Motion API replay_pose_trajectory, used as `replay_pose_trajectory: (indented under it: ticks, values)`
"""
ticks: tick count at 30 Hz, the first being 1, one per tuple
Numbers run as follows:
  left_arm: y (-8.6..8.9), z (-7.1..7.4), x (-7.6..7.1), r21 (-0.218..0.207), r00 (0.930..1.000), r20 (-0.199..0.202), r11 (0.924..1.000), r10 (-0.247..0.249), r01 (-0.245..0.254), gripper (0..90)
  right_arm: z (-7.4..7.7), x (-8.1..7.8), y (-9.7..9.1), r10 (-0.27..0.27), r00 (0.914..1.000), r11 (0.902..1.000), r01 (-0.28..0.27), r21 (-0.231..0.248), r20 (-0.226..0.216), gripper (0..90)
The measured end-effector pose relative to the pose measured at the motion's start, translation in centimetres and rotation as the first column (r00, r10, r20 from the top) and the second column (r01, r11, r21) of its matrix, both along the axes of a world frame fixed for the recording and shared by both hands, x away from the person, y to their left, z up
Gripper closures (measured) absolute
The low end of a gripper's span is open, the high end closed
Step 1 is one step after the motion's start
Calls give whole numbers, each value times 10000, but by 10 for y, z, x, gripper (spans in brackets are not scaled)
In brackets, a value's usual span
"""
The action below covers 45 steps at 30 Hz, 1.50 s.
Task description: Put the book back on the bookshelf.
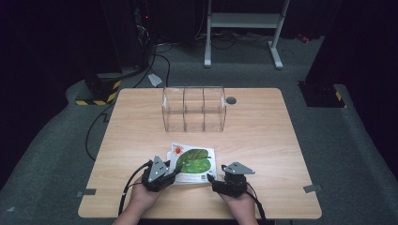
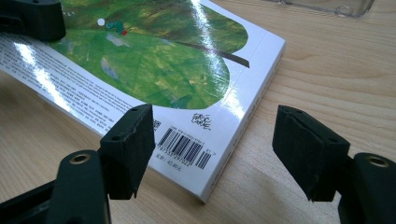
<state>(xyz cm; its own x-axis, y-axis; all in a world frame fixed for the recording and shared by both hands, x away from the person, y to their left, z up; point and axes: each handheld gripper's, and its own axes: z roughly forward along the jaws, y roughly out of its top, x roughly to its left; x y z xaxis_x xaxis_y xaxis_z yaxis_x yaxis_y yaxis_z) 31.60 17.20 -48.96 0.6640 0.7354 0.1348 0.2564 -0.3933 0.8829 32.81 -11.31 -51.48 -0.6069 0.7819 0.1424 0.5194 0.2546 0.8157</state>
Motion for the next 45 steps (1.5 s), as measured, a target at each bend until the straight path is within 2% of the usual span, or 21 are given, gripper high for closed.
replay_pose_trajectory:
  ticks: [4,5,6,12,14,17,18,19,20,21,27,29,30,31,33,38,42,45]
  values:
    - [-1,1,-5,66,9991,414,9999,-130,127,618,0,1,-1,8,10000,9997,-7,255,-62,267]
    - [-1,2,-7,102,9977,644,9997,-209,203,618,0,1,-1,-4,9999,9995,8,308,-147,261]
    - [-1,2,-7,102,9977,644,9997,-209,203,619,0,1,-1,-4,9999,9995,8,308,-147,261]
    - [-4,6,-16,363,9901,1326,9985,-456,411,623,-1,4,1,80,9993,9985,-61,547,-353,239]
    - [-5,7,-18,403,9878,1471,9981,-517,462,625,-2,7,2,165,9984,9971,-124,757,-535,231]
    - [-5,6,-18,419,9872,1503,9980,-537,479,626,-3,10,4,298,9973,9961,-241,846,-670,216]
    - [-5,6,-18,422,9871,1507,9980,-538,480,626,-3,12,5,369,9958,9957,-295,876,-841,205]
    - [-5,6,-19,432,9868,1526,9979,-544,483,626,-5,15,5,466,9929,9932,-344,1115,-1092,197]
    - [-5,6,-19,432,9868,1526,9979,-544,483,626,-5,15,5,466,9929,9932,-344,1115,-1092,197]
    - [-5,6,-19,430,9863,1556,9979,-551,489,626,-6,19,6,462,9901,9921,-299,1220,-1326,193]
    - [-5,6,-19,509,9859,1580,9975,-559,484,629,-9,26,7,539,9823,9901,-292,1375,-1795,164]
    - [-5,6,-19,524,9856,1594,9975,-561,483,629,-9,27,7,564,9818,9900,-314,1378,-1815,159]
    - [-5,6,-19,533,9856,1596,9974,-557,477,629,-9,28,7,575,9768,9888,-272,1465,-2063,156]
    - [-5,6,-19,546,9854,1605,9974,-560,478,629,-9,28,7,575,9768,9888,-272,1465,-2063,156]
    - [-6,6,-20,566,9853,1622,9973,-546,459,629,-10,29,8,794,9714,9869,-451,1546,-2236,156]
    - [-5,5,-19,485,9869,1526,9978,-513,444,631,-9,28,8,731,9731,9885,-416,1457,-2184,175]
    - [-4,4,-17,397,9893,1368,9982,-502,451,637,-8,26,7,574,9772,9897,-289,1400,-2044,209]
    - [-2,3,-16,299,9910,1223,9982,-545,512,645,-7,24,6,483,9830,9921,-267,1224,-1769,238]
